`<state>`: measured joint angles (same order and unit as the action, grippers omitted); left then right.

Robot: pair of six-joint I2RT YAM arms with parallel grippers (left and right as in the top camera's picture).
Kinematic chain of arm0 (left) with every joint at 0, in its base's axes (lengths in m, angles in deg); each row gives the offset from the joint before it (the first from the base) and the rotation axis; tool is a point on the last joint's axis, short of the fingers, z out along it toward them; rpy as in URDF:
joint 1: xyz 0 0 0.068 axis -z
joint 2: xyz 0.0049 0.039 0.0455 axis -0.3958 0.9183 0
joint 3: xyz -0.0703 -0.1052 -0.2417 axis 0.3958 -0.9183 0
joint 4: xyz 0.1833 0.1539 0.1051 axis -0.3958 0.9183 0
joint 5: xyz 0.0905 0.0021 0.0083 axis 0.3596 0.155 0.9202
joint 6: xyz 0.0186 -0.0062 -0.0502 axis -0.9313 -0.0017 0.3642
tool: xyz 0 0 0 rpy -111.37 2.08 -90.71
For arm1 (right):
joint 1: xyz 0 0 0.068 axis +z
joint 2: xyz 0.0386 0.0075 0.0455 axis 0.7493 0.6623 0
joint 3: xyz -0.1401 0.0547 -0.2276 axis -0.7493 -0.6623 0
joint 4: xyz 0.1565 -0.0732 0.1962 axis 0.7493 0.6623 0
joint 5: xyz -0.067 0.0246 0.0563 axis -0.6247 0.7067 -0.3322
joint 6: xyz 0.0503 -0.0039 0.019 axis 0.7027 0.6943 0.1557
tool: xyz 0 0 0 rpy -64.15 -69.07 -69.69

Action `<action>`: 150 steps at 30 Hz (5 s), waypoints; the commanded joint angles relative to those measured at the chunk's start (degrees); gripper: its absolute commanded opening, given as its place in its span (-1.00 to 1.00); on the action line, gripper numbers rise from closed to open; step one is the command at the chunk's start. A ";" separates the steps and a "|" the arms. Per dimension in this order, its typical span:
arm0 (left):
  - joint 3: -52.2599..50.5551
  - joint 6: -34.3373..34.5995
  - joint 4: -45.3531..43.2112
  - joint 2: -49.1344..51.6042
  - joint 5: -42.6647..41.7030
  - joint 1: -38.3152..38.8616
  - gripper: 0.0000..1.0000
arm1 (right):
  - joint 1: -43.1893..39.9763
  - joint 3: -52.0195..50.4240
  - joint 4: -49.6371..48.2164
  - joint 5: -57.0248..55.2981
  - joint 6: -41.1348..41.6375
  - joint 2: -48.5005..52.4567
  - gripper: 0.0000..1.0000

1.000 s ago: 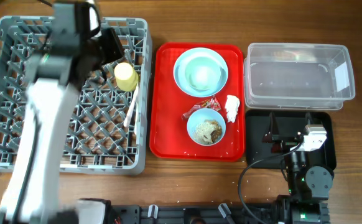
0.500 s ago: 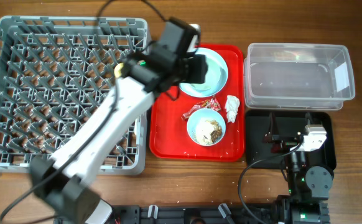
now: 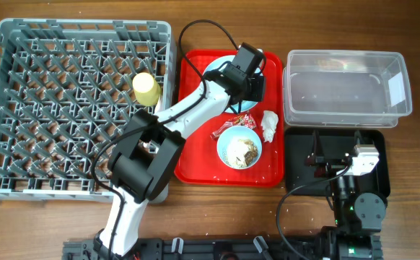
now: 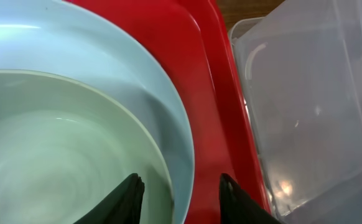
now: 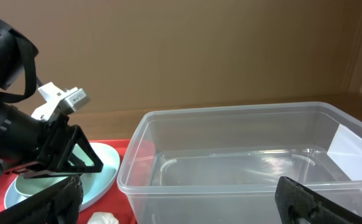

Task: Sort waste into correct bins and load items into the dishwasher rack
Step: 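Return the left gripper to the tray and grasp the green bowl, then carry the green bowl to the rack and place it upright, then move the left gripper back to the light-blue plate on the tray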

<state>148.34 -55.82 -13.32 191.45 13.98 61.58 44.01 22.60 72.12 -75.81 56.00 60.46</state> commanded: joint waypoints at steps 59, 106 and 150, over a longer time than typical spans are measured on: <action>-38.23 -45.22 49.07 -36.04 -74.01 -63.80 -0.92 | -0.22 -0.07 -0.17 -0.20 0.00 -0.26 1.00; -35.01 -6.58 43.10 -56.26 0.09 -35.39 -0.92 | -0.22 -0.07 -0.17 -0.20 0.00 -0.26 1.00; -25.24 0.11 26.75 -46.77 -20.85 -15.76 1.00 | -0.22 -0.07 -0.17 -0.20 -0.02 -0.26 1.00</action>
<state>122.84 -55.62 13.54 141.88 -8.66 41.43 44.04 22.60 72.12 -75.81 56.00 60.46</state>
